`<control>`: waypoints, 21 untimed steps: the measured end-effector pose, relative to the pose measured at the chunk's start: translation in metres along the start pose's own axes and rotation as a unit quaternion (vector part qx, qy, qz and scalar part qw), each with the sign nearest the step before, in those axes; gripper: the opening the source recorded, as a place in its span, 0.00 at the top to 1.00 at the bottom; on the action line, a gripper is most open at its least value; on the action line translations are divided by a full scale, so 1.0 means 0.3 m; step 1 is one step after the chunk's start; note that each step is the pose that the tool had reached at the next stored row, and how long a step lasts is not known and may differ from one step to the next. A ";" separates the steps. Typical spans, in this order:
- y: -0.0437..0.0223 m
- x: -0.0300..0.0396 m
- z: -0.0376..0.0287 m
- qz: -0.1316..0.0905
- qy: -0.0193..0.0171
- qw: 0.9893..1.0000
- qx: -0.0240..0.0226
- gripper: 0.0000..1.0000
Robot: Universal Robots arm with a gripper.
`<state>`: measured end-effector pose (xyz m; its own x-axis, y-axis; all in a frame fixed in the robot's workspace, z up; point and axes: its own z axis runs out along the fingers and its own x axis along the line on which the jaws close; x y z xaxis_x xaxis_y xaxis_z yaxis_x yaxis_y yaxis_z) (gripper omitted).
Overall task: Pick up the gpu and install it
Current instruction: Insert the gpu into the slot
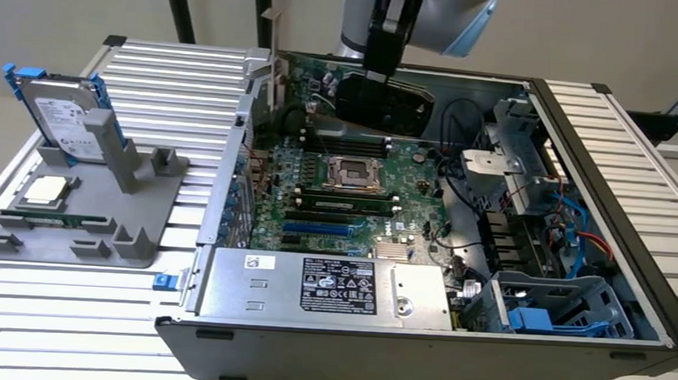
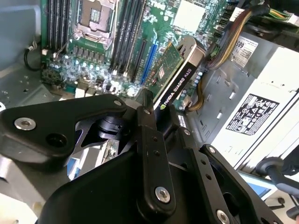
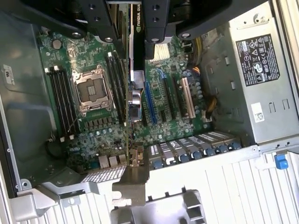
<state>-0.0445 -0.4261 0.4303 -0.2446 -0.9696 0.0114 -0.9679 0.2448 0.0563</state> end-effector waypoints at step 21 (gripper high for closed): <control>0.000 0.000 0.000 -0.062 0.004 0.998 0.001 1.00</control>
<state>-0.0445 -0.4261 0.4304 -0.1234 -0.9923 0.0116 -0.9907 0.1239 0.0564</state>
